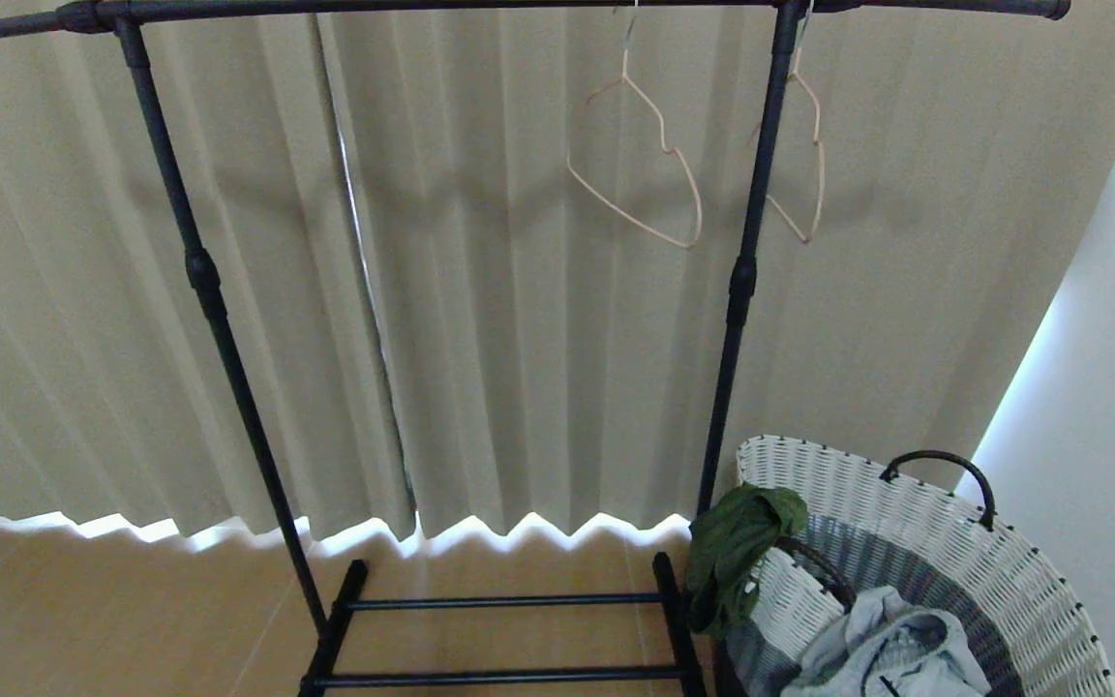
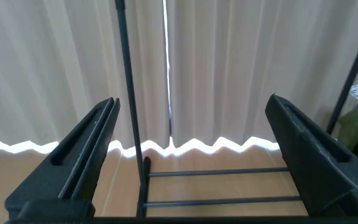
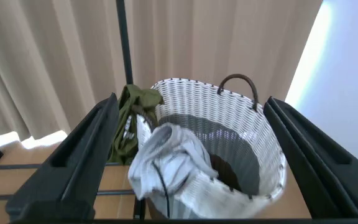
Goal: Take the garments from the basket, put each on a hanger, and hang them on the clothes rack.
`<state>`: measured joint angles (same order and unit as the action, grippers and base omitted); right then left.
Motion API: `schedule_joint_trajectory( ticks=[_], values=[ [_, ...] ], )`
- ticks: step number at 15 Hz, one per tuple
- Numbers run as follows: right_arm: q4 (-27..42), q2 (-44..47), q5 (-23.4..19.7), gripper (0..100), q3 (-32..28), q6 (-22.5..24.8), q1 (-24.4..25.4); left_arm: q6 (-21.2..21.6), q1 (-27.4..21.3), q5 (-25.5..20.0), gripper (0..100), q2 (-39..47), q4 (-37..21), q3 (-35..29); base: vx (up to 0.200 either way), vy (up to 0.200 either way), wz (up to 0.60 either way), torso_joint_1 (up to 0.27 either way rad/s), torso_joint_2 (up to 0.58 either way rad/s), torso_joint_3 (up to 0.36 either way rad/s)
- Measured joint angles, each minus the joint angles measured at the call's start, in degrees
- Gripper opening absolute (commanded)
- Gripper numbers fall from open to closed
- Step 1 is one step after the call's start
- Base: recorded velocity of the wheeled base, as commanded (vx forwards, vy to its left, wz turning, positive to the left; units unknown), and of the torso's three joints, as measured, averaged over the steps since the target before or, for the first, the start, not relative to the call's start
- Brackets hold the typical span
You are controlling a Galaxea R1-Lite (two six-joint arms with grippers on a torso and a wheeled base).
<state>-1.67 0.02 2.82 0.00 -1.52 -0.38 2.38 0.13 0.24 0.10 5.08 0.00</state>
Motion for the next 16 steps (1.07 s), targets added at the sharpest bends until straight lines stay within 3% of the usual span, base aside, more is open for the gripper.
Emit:
schedule_joint_trajectory(
  ticks=[3, 10, 14, 16],
  values=[
    [0.04, 0.00, 0.22, 100, 0.00, -0.15, 0.00, 0.00, 0.00, -0.02, 100, 0.00, -0.02, 0.00, 0.200, 0.000, 0.00, 0.004, 0.00, 0.005],
    [2.43, 0.41, -0.35, 100, -0.62, 0.30, 0.40, 0.18, 0.02, -0.27, 100, 0.00, 0.00, 0.00, 0.000, 0.000, 0.00, 0.000, 0.00, 0.000],
    [11.22, 10.17, -0.20, 100, -7.22, 0.22, 4.32, 0.24, 0.02, -0.35, 100, 0.00, 0.00, 0.00, 0.000, 0.000, 0.00, 0.000, 0.00, 0.000],
    [12.40, 15.59, -0.06, 100, -8.95, 0.74, 5.61, 0.20, 0.02, -0.43, 100, 0.00, 0.00, 0.00, 0.000, 0.000, 0.00, 0.000, 0.00, 0.000]
  ],
)
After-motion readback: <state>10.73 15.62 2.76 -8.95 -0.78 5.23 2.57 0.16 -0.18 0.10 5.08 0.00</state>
